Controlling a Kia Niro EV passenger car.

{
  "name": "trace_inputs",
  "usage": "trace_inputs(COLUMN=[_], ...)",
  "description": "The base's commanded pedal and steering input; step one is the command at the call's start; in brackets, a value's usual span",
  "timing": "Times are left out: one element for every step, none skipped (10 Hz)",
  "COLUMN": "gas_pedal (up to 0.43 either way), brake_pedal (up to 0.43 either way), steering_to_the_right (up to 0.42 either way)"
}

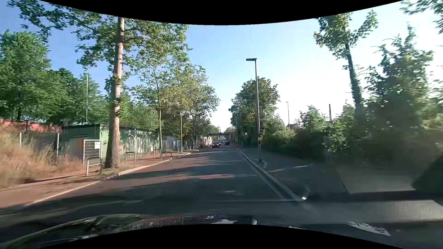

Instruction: Follow the waypoints while adhering to traffic rules and regulations

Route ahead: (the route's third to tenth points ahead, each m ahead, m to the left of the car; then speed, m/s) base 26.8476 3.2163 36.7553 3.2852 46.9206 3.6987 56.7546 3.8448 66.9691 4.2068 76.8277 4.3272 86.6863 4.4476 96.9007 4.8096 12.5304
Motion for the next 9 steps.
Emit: trace_inputs(gas_pedal=[0.067, 0.067, 0.067, 0.067, 0.067, 0.067, 0.067, 0.067, 0.067], brake_pedal=[0.000, 0.000, 0.000, 0.000, 0.000, 0.000, 0.000, 0.000, 0.000], steering_to_the_right=[0.001, 0.001, 0.001, 0.001, 0.001, 0.001, 0.000, 0.000, 0.000])
